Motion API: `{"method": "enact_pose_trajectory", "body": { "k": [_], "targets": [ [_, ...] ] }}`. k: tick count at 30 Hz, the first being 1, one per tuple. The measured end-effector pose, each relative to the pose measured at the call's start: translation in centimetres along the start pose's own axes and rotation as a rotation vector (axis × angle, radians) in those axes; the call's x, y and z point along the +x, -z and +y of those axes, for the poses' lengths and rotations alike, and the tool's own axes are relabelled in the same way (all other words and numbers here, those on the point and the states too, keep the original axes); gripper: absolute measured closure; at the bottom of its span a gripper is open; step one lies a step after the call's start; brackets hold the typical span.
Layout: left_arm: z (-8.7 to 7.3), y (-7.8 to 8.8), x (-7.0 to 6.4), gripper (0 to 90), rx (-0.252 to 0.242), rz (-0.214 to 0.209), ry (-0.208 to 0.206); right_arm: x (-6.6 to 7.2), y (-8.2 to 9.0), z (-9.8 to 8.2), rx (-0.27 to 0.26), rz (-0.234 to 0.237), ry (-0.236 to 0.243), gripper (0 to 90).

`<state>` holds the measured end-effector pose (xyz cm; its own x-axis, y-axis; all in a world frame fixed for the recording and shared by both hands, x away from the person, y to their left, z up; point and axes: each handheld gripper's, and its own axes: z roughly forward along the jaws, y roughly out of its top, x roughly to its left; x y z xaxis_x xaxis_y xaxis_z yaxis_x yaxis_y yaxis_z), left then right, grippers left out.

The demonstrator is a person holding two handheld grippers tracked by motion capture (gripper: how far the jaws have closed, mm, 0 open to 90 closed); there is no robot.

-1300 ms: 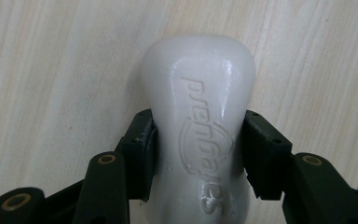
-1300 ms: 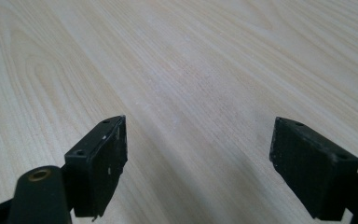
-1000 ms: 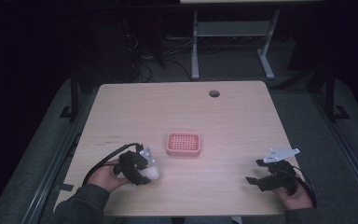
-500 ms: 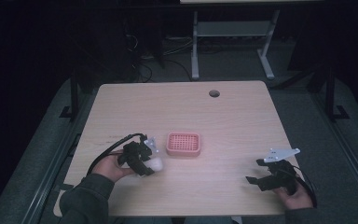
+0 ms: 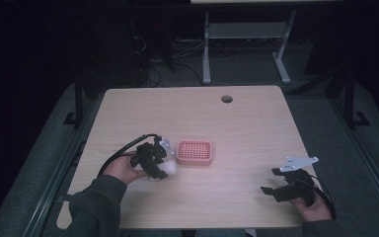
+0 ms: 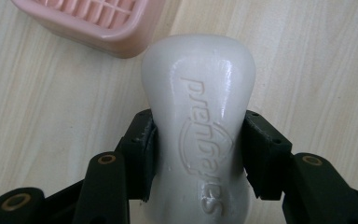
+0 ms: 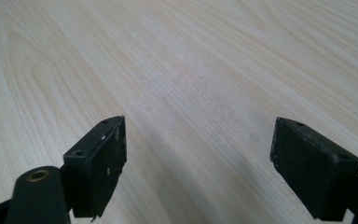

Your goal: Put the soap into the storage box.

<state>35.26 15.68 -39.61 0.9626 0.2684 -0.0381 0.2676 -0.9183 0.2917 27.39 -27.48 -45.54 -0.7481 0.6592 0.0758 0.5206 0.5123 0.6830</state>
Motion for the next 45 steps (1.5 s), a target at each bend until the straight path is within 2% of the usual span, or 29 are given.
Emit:
{"method": "enact_pose_trajectory", "body": {
  "k": [8, 13, 27, 40, 45],
  "targets": [
    [0.7, 0.1, 0.6, 50.0, -0.003, 0.004, -0.01, 0.0, 0.1, 0.0, 0.0, 0.0, -0.008, 18.1],
    [0.9, 0.0, 0.9, 50.0, -0.011, -0.001, 0.001, 0.0, 0.0, 0.0, 0.0, 0.001, -0.009, 18.1],
    [2.8, 0.1, 1.7, 50.0, 0.001, 0.0, -0.023, -0.2, 0.0, -0.1, -0.002, 0.006, -0.009, 18.1],
    [3.4, -0.2, 2.6, 50.0, 0.004, -0.004, -0.015, -0.3, 0.1, -0.1, -0.008, 0.006, -0.017, 17.5],
    [3.9, 0.0, 2.8, 50.0, 0.003, 0.001, -0.024, -0.3, 0.1, -0.1, -0.008, 0.008, -0.012, 17.5]
  ]
}}
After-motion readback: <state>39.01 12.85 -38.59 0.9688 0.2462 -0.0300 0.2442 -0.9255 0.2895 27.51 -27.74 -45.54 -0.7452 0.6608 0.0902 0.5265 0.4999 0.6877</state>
